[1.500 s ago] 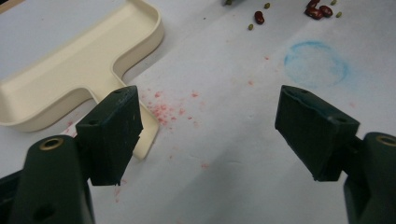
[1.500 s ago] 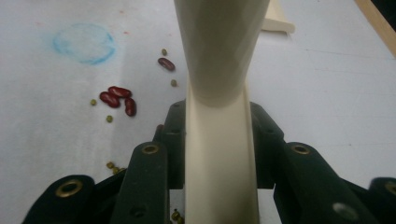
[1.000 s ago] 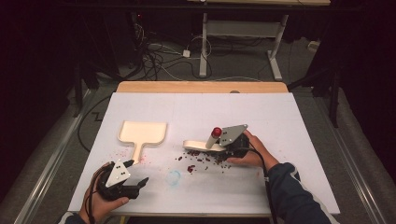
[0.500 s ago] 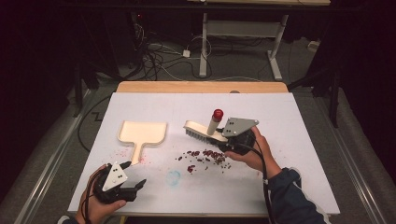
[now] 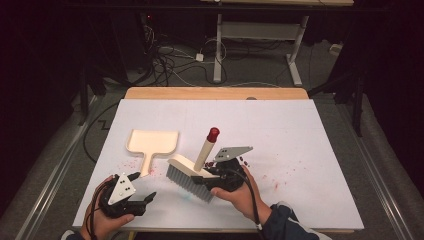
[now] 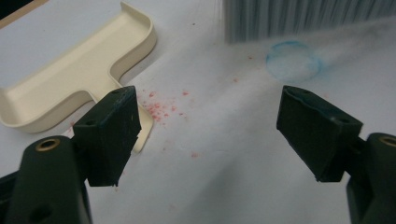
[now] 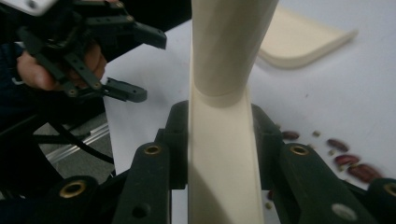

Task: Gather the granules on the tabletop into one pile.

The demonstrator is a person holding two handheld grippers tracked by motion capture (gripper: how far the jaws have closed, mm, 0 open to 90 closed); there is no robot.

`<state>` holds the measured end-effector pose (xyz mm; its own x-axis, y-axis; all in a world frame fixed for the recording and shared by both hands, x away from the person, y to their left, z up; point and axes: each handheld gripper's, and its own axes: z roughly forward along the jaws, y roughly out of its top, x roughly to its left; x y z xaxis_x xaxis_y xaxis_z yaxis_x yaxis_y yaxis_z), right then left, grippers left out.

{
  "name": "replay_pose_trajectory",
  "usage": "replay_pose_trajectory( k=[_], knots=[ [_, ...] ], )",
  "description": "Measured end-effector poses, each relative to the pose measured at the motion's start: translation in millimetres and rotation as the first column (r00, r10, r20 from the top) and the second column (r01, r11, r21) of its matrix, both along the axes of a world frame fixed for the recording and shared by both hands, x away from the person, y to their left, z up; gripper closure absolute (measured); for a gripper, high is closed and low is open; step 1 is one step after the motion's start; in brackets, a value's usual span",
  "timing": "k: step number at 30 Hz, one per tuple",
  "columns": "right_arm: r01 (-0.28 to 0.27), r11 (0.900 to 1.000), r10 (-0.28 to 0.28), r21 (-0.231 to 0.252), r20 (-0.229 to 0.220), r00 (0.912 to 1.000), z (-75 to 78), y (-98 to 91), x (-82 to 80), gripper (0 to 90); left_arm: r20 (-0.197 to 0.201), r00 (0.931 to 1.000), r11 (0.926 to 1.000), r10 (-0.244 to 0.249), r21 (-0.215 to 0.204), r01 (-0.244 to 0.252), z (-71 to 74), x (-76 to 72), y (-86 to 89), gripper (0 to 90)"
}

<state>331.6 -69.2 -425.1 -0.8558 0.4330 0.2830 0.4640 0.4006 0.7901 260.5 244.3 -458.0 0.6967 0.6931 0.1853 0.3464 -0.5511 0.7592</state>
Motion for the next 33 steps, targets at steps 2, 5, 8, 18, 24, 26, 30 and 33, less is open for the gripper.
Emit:
replay_pose_trajectory(
  k=[2,5,8,18,24,26,30,33],
  knots=[
    [0.044,0.9983,-0.044,-0.039,-0.011,0.999,-12.8,3.3,3.7,67.3,-0.016,0.9999,1.0,0.001,-0.002,-0.001,-1.0,0.0,-0.5,20.7],
    [0.119,0.9913,-0.119,-0.056,-0.004,0.9929,-19.4,-1.5,11.9,67.2,-0.022,0.9998,1.0,-0.002,0.005,0.003,-2.1,0.7,-1.1,20.7],
    [0.182,0.9814,-0.183,-0.062,-0.023,0.9828,-25.9,-9.4,21.6,67.0,-0.025,0.9997,0.9999,-0.006,0.014,0.007,-2.6,0.9,-1.8,20.7],
    [0.297,0.952,-0.3,-0.072,-0.024,0.9537,-21.7,-47.0,34.7,67.0,-0.047,0.9988,0.9997,-0.012,0.019,0.013,-4.6,1.6,-3.8,20.7],
    [0.339,0.9379,-0.342,-0.076,-0.035,0.9391,-22.3,-64.5,37.3,67.0,-0.049,0.9986,0.9996,-0.017,0.023,0.018,-4.7,1.7,-5.3,20.7],
    [0.344,0.9356,-0.346,-0.08,-0.021,0.9378,-20.8,-67.1,36.4,67.0,-0.052,0.9985,0.9995,-0.019,0.024,0.02,-4.9,1.9,-5.8,20.7],
    [0.363,0.9281,-0.366,-0.082,-0.017,0.9306,-18.4,-74.5,35.1,67.0,-0.056,0.9982,0.9993,-0.021,0.029,0.022,-5.4,2.2,-6.2,20.7],
    [0.38,0.9209,-0.382,-0.085,-0.006,0.924,-17.2,-81.2,34.0,67.0,-0.059,0.998,0.9992,-0.024,0.032,0.025,-6.0,2.3,-6.8,20.7]
  ],
)
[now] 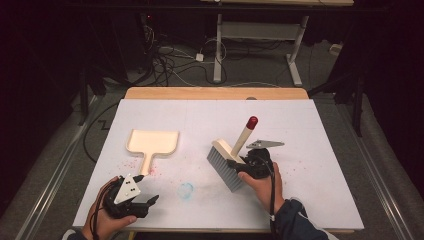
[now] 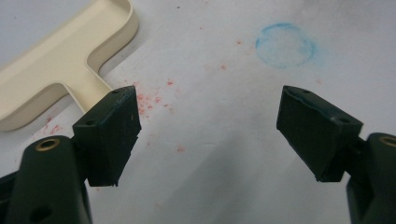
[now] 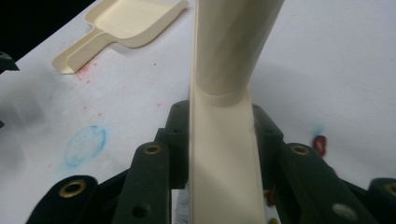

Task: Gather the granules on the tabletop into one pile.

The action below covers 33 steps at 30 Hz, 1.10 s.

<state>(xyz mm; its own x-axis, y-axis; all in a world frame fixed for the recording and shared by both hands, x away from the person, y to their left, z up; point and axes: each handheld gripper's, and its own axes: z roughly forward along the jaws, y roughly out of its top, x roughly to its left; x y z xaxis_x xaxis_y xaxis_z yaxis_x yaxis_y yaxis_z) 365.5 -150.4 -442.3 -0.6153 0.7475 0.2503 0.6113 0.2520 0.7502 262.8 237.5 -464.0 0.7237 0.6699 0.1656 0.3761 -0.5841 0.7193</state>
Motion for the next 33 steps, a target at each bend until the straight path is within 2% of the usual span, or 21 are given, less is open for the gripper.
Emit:
replay_pose_trajectory(
  k=[5,8,13,16,20,22,23,27,29,32,33],
  knots=[
    [0.002,1.0,-0.002,0.006,-0.001,1.0,1.6,-4.5,-0.1,67.1,-0.002,1.0,1.0,-0.003,0.008,0.003,-0.1,0.2,-1.1,20.7],
    [-0.021,0.9996,0.02,0.021,0.018,0.9996,8.8,-6.9,-1.1,67.2,-0.005,0.9999,0.9997,-0.011,0.02,0.011,-0.4,0.4,-2.2,20.7],
    [-0.035,0.9983,0.031,0.046,0.07,0.997,28.5,-17.1,-2.8,67.2,-0.005,0.9999,0.9998,-0.01,0.018,0.01,-0.9,0.4,-1.8,20.7],
    [-0.04,0.9986,0.036,0.034,0.114,0.9928,39.3,-22.8,-3.6,67.2,-0.004,0.9999,0.9996,-0.012,0.026,0.012,-1.2,0.4,-2.5,20.7],
    [-0.027,0.9994,0.031,-0.02,0.201,0.9792,48.7,-31.0,-1.5,67.2,-0.003,0.9999,0.9993,-0.014,0.035,0.014,-0.9,0.3,-2.9,20.7],
    [-0.005,0.9972,0.024,-0.074,0.25,0.9679,50.1,-33.8,0.3,67.2,-0.001,0.9999,0.9992,-0.012,0.038,0.012,-1.0,0.4,-3.0,20.7],
    [-0.001,0.9947,0.03,-0.103,0.277,0.9603,49.7,-35.2,1.9,67.1,-0.001,0.9999,0.9992,-0.012,0.038,0.012,-1.0,0.4,-3.0,20.7],
    [0.059,0.9739,0.017,-0.219,0.328,0.9444,41.5,-37.8,10.0,67.1,0.009,0.9999,0.9988,-0.015,0.048,0.014,-1.3,1.2,-3.4,20.7],
    [0.079,0.9626,0.01,-0.259,0.326,0.9452,33.7,-37.4,14.2,67.2,0.011,0.9999,0.9984,-0.013,0.056,0.012,-1.6,0.7,-4.1,20.7],
    [0.102,0.9405,0.009,-0.324,0.323,0.9463,22.8,-32.7,17.3,67.2,0.013,0.9998,0.9982,-0.012,0.059,0.011,-1.5,0.6,-4.1,20.7],
    [0.103,0.9355,0.009,-0.338,0.315,0.9492,19.0,-30.0,17.4,67.2,0.014,0.9998,0.998,-0.012,0.062,0.011,-1.6,0.6,-4.0,20.7]
  ],
)
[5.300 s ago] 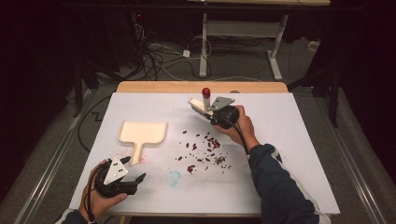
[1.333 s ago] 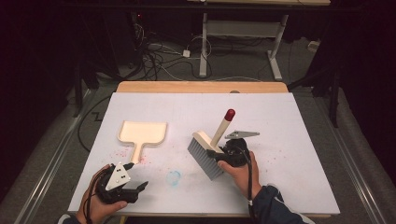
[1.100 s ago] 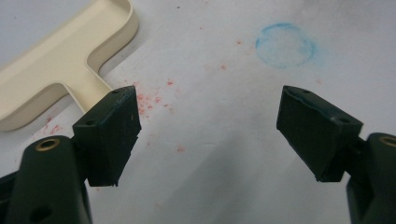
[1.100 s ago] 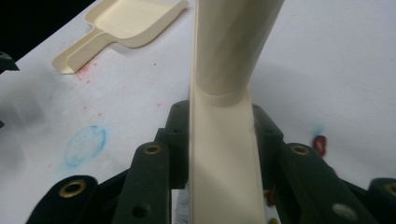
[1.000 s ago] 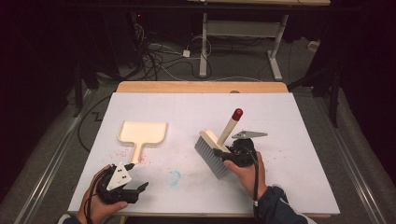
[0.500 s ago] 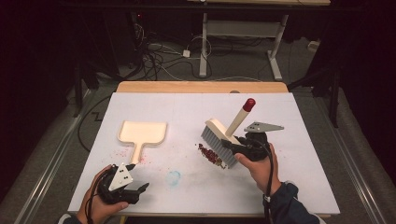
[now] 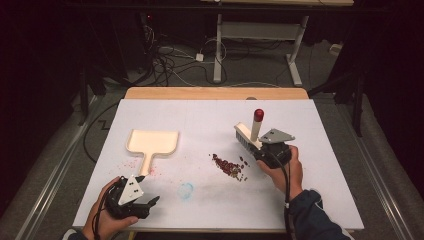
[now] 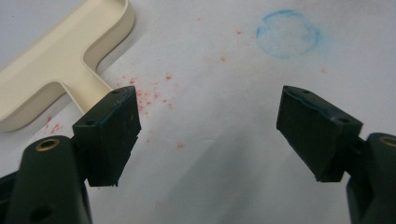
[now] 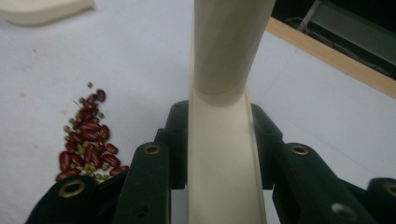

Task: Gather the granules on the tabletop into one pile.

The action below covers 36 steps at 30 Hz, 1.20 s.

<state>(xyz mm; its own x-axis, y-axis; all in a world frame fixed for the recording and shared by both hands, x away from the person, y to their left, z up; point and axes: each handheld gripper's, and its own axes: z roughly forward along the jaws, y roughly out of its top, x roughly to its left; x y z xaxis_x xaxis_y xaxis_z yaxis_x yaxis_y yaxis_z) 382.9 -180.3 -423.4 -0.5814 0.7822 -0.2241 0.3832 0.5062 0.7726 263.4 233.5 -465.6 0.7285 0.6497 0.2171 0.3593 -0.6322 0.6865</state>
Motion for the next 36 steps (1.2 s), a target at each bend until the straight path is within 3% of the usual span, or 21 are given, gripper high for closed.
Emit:
replay_pose_trajectory(
  k=[7,14,18,21,24,26,28,29,30,32,35,36],
  knots=[
    [-0.035,0.9986,0.034,-0.041,-0.02,0.9992,-11.4,32.8,-15.1,66.8,0.001,1.0,1.0,-0.003,0.004,0.003,-0.6,-0.6,-0.7,20.7],
    [-0.062,0.997,0.063,-0.046,0.017,0.9978,-13.8,57.7,-24.7,67.0,-0.002,1.0,1.0,-0.003,0.008,0.003,-1.4,0.1,-1.7,20.7],
    [-0.076,0.9953,0.078,-0.06,0.037,0.9963,-11.1,58.4,-25.0,67.1,-0.012,0.9999,1.0,0.003,0.002,-0.003,-1.5,-0.6,-1.4,20.7],
    [-0.091,0.9951,0.092,-0.041,0.036,0.9951,-4.2,51.0,-17.0,67.2,-0.012,0.9999,1.0,0.004,0.002,-0.004,-1.6,-0.7,-1.5,20.7],
    [-0.154,0.9881,0.153,0.01,0.055,0.9867,4.0,41.3,-1.3,67.2,-0.009,1.0,1.0,0.002,0.008,-0.002,-2.6,0.8,-1.4,20.7],
    [-0.235,0.9707,0.232,0.048,0.066,0.9705,6.2,37.0,11.8,67.2,-0.008,1.0,0.9999,0.003,0.01,-0.003,-2.9,2.0,-1.8,20.7],
    [-0.281,0.9584,0.277,0.049,0.074,0.9579,5.8,38.1,22.6,67.1,-0.01,0.9999,0.9999,0.005,0.01,-0.004,-3.1,2.2,-2.0,20.7],
    [-0.315,0.9488,0.311,0.03,0.094,0.9459,5.1,40.5,27.6,67.2,-0.022,0.9997,0.9999,0.008,0.008,-0.008,-3.7,2.1,-2.5,20.7],
    [-0.315,0.9488,0.311,0.03,0.094,0.9459,5.1,40.5,27.6,67.2,-0.013,0.9999,0.9998,0.004,0.018,-0.003,-3.8,2.9,-2.5,20.7],
    [-0.395,0.9188,0.393,-0.009,0.124,0.9113,1.5,51.3,37.6,67.1,-0.028,0.9995,0.9997,0.016,0.022,-0.015,-4.9,3.1,-2.6,20.7],
    [-0.47,0.8825,0.468,-0.013,0.128,0.8746,-4.0,59.7,47.2,67.2,-0.017,0.9998,0.9995,0.013,0.028,-0.012,-4.8,2.9,-2.2,20.7],
    [-0.482,0.8763,0.479,-0.009,0.122,0.8693,-6.5,62.0,49.5,67.2,-0.017,0.9998,0.9995,0.013,0.028,-0.012,-4.8,2.9,-2.2,20.7]
  ],
)
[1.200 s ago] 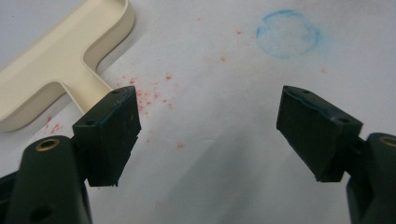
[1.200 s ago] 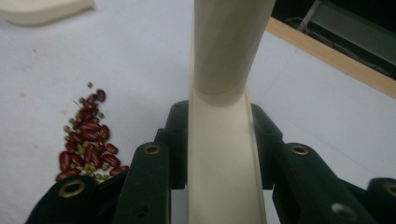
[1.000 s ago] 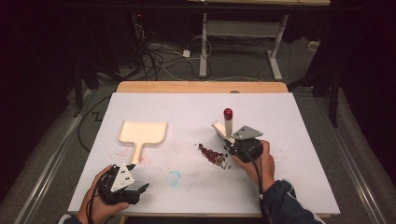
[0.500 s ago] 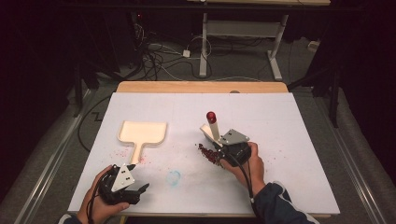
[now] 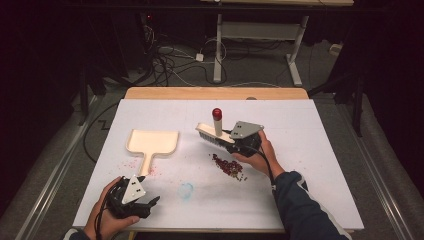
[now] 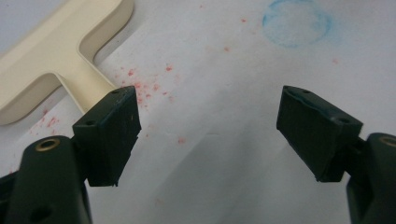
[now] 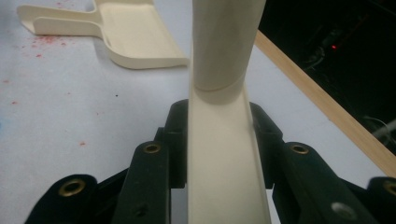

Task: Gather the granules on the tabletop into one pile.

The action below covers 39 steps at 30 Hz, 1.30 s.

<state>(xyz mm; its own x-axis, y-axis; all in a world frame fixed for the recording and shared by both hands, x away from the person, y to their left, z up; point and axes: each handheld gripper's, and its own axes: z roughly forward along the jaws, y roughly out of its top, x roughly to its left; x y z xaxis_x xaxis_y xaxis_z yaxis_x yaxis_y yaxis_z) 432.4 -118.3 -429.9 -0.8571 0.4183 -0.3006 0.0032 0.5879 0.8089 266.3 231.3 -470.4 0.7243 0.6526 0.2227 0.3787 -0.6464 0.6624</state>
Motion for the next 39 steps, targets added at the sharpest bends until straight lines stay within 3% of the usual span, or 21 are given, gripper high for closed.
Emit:
replay_pose_trajectory(
  k=[4,7,11,14,18,24,26,32,36,39],
  knots=[
    [-0.069,0.9968,0.068,-0.039,-0.031,0.9972,-11.7,5.6,4.1,67.2,-0.02,0.9997,0.9999,0.013,-0.005,-0.013,-1.7,-0.8,0.6,20.7],
    [-0.128,0.9905,0.126,-0.05,-0.038,0.9913,-12.3,0.9,-0.1,67.2,-0.024,0.9996,0.9999,0.014,-0.003,-0.014,-2.5,-1.8,0.8,20.7],
    [-0.212,0.9759,0.209,-0.054,-0.055,0.9765,-14.8,-13.8,-8.0,67.0,-0.025,0.9995,0.9998,0.018,-0.004,-0.019,-2.4,-2.6,1.5,20.7],
    [-0.277,0.9589,0.273,-0.061,-0.071,0.9595,-14.4,-25.5,-14.0,67.0,-0.026,0.9994,0.9997,0.023,-0.001,-0.023,-2.1,-2.7,1.2,20.7],
    [-0.305,0.9493,0.299,-0.076,-0.078,0.9509,-11.6,-38.3,-19.9,67.0,-0.027,0.9993,0.9997,0.026,-0.003,-0.026,-2.1,-2.8,0.2,20.7],
    [-0.282,0.9576,0.277,-0.062,-0.067,0.9584,-10.9,-49.9,-22.3,67.1,-0.03,0.9992,0.9996,0.028,0.0,-0.028,-2.4,-2.4,-1.5,20.7],
    [-0.243,0.9693,0.24,-0.039,-0.051,0.9693,-9.2,-52.0,-22.2,67.2,-0.029,0.9993,0.9997,0.025,0.0,-0.025,-2.3,-2.0,-2.0,20.7],
    [-0.148,0.9885,0.149,0.029,-0.016,0.9888,-0.1,-59.5,-24.9,67.3,-0.021,0.9997,0.9999,0.015,-0.009,-0.015,-0.8,-1.6,-1.6,20.7],
    [-0.072,0.995,0.076,0.069,-0.049,0.9959,14.5,-59.5,-35.0,67.2,-0.011,0.9999,0.9998,0.003,-0.019,-0.003,1.4,-2.0,-1.3,20.7],
    [-0.043,0.9967,0.048,0.069,-0.084,0.9953,23.2,-56.1,-44.6,67.2,0.004,0.9999,0.9997,-0.01,-0.021,0.01,2.6,-2.0,-1.1,20.7]
  ],
)
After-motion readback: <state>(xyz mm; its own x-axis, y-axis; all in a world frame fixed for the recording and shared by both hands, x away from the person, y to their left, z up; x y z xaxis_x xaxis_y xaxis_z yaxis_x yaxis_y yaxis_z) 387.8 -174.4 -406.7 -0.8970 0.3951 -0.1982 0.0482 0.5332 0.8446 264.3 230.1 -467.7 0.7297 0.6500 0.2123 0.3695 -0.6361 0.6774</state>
